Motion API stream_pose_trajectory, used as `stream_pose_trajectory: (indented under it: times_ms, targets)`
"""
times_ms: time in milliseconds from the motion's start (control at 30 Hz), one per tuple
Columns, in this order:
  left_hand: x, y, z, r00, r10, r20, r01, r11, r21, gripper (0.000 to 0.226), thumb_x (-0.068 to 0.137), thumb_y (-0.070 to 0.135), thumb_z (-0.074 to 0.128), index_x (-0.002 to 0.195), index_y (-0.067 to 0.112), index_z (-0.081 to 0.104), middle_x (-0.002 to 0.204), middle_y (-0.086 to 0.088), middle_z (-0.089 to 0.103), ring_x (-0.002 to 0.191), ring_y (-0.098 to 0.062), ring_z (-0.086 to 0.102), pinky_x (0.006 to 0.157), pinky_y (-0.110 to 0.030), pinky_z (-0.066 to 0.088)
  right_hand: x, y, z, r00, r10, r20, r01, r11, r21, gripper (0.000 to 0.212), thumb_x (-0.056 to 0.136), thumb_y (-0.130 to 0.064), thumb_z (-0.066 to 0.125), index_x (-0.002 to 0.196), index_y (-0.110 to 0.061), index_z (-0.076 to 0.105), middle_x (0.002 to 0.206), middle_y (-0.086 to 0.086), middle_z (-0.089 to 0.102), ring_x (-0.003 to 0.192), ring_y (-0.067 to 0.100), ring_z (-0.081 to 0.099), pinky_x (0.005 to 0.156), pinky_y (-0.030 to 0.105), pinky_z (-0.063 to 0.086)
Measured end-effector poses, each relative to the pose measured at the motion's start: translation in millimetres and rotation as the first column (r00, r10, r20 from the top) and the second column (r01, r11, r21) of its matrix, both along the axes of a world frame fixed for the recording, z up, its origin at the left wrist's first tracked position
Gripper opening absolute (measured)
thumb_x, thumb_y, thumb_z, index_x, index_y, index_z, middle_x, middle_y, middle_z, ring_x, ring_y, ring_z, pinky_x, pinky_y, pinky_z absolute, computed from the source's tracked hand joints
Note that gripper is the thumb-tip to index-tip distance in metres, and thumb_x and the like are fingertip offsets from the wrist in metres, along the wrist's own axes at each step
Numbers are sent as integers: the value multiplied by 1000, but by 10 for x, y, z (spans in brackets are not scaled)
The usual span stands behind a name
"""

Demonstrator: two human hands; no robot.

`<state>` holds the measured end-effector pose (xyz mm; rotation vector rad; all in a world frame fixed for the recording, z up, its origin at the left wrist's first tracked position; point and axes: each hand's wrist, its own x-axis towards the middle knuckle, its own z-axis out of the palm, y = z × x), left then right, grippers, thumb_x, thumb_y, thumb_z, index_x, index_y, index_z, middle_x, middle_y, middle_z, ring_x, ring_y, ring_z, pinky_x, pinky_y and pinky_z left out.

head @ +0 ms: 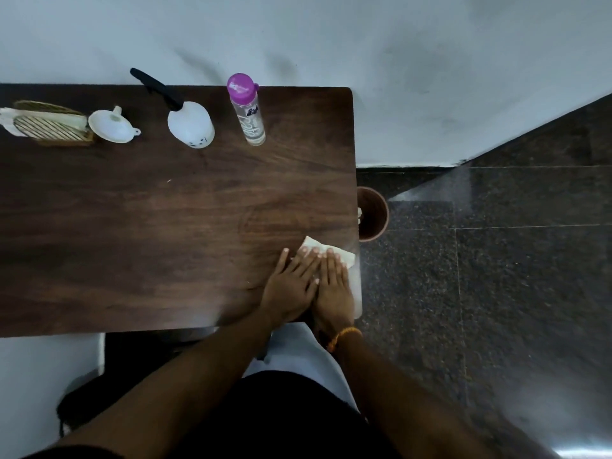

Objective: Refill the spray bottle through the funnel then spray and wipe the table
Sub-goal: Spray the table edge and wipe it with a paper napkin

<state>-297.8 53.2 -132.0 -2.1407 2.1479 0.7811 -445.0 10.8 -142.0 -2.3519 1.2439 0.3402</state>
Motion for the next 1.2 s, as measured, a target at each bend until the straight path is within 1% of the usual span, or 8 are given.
stream_pose_trajectory:
  times_ms: [133,333,467,567,700,800,1000,1200]
  targets:
    - [-222,-643,58,999,-29,34,29,1000,-6,59,110,39,25,165,19,29,172,0,28,162,-20,17,130,-58,6,-112,-565,-31,990,-74,-120,69,997,-46,73,102,-32,28,163,4,9,172,25,3,162,35,0,132,50,8]
    - [446,-1280,100,991,71,112,-74,997,21,59,110,38,20,166,19,24,173,3,24,162,-17,16,128,-61,-1,675,-1291,-116,998,-39,-40,35,995,-93,70,107,-35,35,164,0,14,173,21,7,162,32,2,132,46,2]
    - [1236,-789,13,963,227,145,-240,968,74,64,107,38,8,167,18,20,175,3,19,163,-15,12,128,-61,-4,1545,-951,-106,995,83,56,-80,995,-55,66,106,-27,39,162,2,20,172,22,14,161,36,8,132,48,6]
    - [1566,-88,-31,944,299,138,-311,948,71,68,106,39,8,165,14,30,173,-1,27,162,-19,17,129,-61,1,1871,-349,-92,981,152,124,-150,988,-25,66,106,-27,37,163,2,19,172,21,11,161,35,6,131,48,8]
    - [1421,746,21,950,305,69,-309,950,50,63,105,38,25,160,10,39,169,-8,35,160,-25,24,128,-61,8,1626,452,3,968,195,160,-202,979,29,69,106,-31,35,164,-1,12,174,17,4,162,31,-2,132,47,9]
    - [1052,929,100,966,257,27,-258,964,58,64,104,40,30,160,11,38,169,-5,35,160,-24,24,128,-57,7,1159,649,9,968,142,205,-152,988,36,65,108,-29,39,164,-2,19,173,15,12,162,28,6,132,45,14]
    - [796,218,84,996,82,32,-82,997,0,60,110,42,25,163,17,33,170,-3,33,160,-22,25,130,-58,8,820,127,29,997,15,78,-15,1000,4,63,107,-27,28,163,2,20,172,19,13,162,30,9,131,49,16]
    - [1331,-560,120,976,135,170,-150,986,75,65,107,40,10,167,20,20,175,2,21,163,-17,14,128,-62,-3,1598,-645,-108,999,18,46,-16,999,-52,67,108,-31,32,164,1,12,173,20,4,162,32,-1,132,45,0]
